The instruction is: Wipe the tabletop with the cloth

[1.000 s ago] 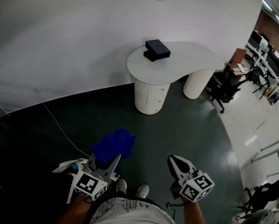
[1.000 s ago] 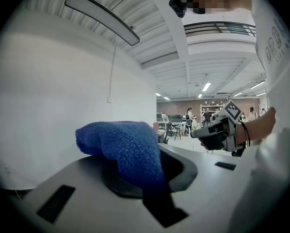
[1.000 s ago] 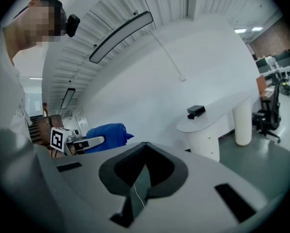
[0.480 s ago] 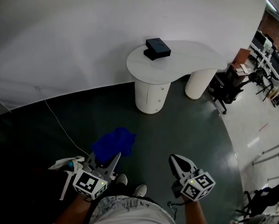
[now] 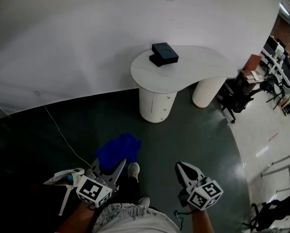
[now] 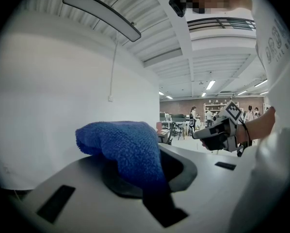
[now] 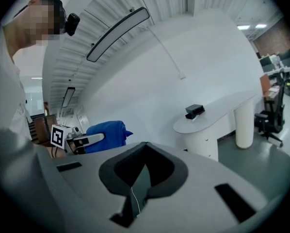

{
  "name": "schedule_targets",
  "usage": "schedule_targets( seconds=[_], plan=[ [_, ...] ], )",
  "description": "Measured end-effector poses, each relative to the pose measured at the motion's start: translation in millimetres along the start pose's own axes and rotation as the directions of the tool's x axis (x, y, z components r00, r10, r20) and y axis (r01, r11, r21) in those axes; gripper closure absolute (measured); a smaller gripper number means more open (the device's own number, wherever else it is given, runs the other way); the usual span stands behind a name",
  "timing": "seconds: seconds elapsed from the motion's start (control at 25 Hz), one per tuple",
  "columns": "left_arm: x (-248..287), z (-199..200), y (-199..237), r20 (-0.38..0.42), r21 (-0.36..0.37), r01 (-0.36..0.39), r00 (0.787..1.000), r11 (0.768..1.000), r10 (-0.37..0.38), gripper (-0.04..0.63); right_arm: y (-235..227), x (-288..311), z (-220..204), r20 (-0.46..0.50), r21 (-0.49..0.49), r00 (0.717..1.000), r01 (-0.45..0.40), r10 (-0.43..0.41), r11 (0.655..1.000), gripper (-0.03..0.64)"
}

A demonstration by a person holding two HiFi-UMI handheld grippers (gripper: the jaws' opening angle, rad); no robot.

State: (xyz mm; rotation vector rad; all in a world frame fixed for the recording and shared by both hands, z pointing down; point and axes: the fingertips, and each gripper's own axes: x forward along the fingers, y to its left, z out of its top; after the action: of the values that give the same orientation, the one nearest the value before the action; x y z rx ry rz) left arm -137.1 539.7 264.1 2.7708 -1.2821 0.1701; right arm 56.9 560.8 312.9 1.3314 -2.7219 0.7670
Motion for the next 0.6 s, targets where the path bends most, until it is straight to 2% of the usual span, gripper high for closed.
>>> schedule_targets(
  seconds=[0.6],
  plan=[
    [94.0,0.7,88.7,-0.007,-0.023,0.056,0.998,0.998,-0.056,0.518,-55.7,96.5,40.5,-0.013,0.013,0.999,0.051,-0.051,0.999,0.611]
  ],
)
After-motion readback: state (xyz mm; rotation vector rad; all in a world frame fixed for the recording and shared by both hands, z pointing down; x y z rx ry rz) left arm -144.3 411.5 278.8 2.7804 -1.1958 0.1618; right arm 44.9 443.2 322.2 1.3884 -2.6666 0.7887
